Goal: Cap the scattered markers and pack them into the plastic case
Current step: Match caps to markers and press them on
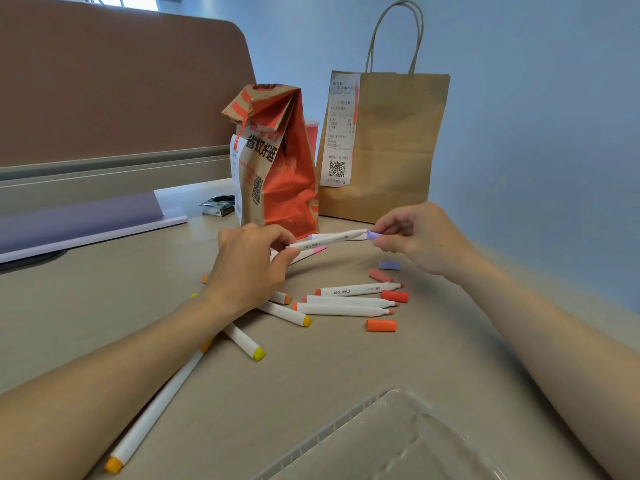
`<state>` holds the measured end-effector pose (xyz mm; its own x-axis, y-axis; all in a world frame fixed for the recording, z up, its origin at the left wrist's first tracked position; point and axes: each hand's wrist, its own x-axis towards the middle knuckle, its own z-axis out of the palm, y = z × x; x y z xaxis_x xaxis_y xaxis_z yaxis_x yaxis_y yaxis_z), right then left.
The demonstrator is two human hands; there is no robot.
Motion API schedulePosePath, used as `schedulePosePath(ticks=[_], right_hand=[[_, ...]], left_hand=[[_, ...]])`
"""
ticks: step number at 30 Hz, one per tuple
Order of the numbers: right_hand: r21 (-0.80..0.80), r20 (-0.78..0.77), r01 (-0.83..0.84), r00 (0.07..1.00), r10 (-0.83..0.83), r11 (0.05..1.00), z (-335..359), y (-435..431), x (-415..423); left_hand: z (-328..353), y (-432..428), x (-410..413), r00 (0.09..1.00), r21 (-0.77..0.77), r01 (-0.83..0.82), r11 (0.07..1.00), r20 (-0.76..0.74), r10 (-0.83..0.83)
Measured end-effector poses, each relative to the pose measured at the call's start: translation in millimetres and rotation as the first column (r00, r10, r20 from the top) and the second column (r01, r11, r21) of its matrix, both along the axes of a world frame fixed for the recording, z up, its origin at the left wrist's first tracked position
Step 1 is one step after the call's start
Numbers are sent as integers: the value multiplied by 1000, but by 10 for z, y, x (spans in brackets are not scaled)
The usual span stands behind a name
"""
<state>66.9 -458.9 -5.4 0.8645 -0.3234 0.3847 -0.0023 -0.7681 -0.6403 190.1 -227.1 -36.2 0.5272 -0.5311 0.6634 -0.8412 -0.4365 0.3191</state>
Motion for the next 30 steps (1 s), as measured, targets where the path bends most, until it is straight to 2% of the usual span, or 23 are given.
schedulePosePath(ticks=[8,17,23,30], right_hand=[[34,33,58,998,-59,998,14,-117,-24],[33,12,-31,999,31,999,48,-17,-49],[-8,-57,-94,994,94,996,48,28,-47],[-28,-65,-92,994,90,995,43,56,-29]], left_hand=[[9,20,-10,1000,-12,15,1000,-14,-15],[11,22,-17,999,2,45,999,-5,-45],[6,35,-26,989,19,151,988,-4,-151],[22,35,-30,991,-10,136,991,-18,-136]])
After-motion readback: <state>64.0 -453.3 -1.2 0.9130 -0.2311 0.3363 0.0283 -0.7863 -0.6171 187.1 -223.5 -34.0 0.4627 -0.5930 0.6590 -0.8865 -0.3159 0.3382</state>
